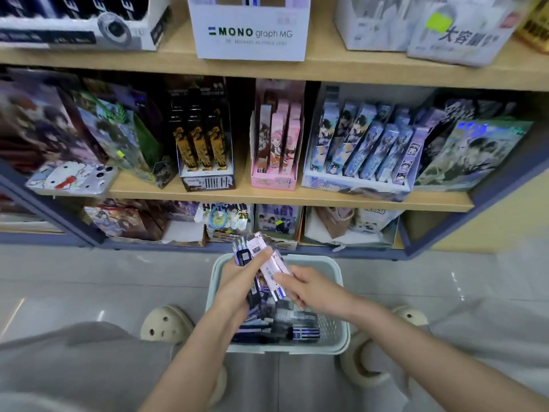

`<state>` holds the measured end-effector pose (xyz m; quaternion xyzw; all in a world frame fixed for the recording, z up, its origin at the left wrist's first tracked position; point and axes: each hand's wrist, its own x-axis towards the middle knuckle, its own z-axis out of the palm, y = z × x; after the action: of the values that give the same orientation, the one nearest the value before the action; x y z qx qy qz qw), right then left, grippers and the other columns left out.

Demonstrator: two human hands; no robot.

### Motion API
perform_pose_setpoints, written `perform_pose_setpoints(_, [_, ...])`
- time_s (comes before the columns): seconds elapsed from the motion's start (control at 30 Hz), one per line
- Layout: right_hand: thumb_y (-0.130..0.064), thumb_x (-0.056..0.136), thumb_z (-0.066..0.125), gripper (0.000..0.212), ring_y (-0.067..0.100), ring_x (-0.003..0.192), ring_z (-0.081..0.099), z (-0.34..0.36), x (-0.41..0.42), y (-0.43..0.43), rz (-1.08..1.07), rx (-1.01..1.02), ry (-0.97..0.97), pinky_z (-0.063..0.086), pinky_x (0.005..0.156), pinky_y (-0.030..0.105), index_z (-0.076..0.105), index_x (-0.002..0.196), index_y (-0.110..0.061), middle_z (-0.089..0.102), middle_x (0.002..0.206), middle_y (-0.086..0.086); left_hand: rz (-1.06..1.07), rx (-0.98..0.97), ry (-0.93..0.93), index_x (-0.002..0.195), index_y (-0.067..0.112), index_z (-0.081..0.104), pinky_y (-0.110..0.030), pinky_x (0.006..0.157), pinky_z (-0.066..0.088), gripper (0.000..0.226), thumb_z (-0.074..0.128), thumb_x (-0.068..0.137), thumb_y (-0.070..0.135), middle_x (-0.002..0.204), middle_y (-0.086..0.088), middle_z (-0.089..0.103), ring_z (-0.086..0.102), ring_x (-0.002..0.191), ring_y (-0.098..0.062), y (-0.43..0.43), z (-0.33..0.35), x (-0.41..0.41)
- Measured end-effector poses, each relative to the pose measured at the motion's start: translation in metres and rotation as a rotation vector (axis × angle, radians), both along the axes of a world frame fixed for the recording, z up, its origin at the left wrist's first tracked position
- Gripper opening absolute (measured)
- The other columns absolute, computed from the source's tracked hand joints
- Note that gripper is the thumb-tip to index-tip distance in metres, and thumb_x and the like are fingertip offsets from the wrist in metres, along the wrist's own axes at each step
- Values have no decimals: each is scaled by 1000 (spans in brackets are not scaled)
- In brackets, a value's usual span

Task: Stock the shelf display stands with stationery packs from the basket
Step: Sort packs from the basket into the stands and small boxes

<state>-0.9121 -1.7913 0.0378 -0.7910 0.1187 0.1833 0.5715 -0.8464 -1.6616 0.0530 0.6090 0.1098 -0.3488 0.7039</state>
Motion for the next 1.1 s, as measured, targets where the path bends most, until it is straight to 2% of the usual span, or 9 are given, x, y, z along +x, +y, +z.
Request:
perform_pose_setpoints(0.17, [-44, 101, 29, 46, 3, 44, 36, 42, -7, 5, 15, -105, -41, 35, 57, 20, 39, 65, -18, 39, 52, -8, 28, -12, -14, 106, 0, 67, -38, 70, 58, 34, 70, 83, 25, 88, -17, 74, 70, 75, -28, 1, 23, -2])
perform_pose_setpoints(0.4, [-43, 100, 21, 61, 7, 43, 44, 89, -14, -18, -189, 104, -64, 36, 51, 20, 57, 70, -3, 50, 49, -5, 32, -161, -92, 94, 8, 65, -24, 44, 52, 14, 65, 87, 21, 73, -6, 74, 71, 60, -16, -19, 68, -3])
perform_pose_setpoints(0.47, [-41, 101, 23, 54, 6, 57, 53, 99, -15, -27, -270, 74, -86, 42, 57, 18, 66, 95, -8, 60, 71, -2, 11, -180, -112, 91, 10, 65, -33, 50, 58, 12, 63, 89, 21, 73, -8, 74, 71, 61, -20, -26, 83, 0])
perform_pose_setpoints(0.6, [-40, 102, 26, 43, 9, 105, 56, 134, -17, -52, -274, -274, -241, 42, 93, 23, 67, 93, -33, 60, 115, -3, -20, -205, -171, 98, 13, 65, -39, 69, 57, 17, 66, 85, 24, 87, -10, 75, 71, 77, -23, -40, 109, 12])
perform_pose_setpoints(0.73, [-32, 101, 34, 30, -2, 71, 52, 184, -13, -74, -288, -419, -395, 37, 60, 10, 63, 96, -24, 53, 96, 5, -83, -261, -258, 97, 15, 68, -37, 76, 56, 15, 66, 84, 22, 88, -6, 75, 71, 83, -20, -59, 138, 23])
perform_pose_setpoints(0.87, [-26, 98, 47, 21, 21, 71, 51, 233, 7, -101, -419, -606, -657, 39, 64, 30, 58, 102, -8, 58, 89, 21, -116, -320, -307, 100, 17, 67, -32, 57, 58, 16, 66, 85, 24, 86, -5, 75, 73, 77, -19, -75, 164, 36])
perform_pose_setpoints(0.93, [-20, 96, 53, 5, 18, 69, 57, 258, 18, -113, -518, -620, -794, 48, 63, 32, 50, 93, -17, 61, 86, 13, -132, -357, -338, 101, 16, 66, -26, 50, 55, 16, 65, 86, 23, 83, -2, 75, 73, 74, -16, -81, 174, 41])
perform_pose_setpoints(1.0, [-16, 95, 55, 18, 14, 68, 61, 278, 31, -127, -590, -720, -909, 53, 60, 30, 41, 88, -25, 61, 80, -1, -145, -362, -376, 100, 16, 67, -23, 52, 54, 16, 65, 87, 24, 83, 0, 75, 72, 74, -14, -85, 180, 46])
perform_pose_setpoints(1.1, [-18, 98, 47, 9, 16, 70, 63, 296, 50, -148, -674, -795, -935, 54, 60, 30, 40, 95, -16, 64, 80, 0, -159, -363, -391, 97, 16, 69, -23, 58, 55, 14, 65, 87, 25, 86, -1, 75, 72, 77, -14, -89, 181, 52])
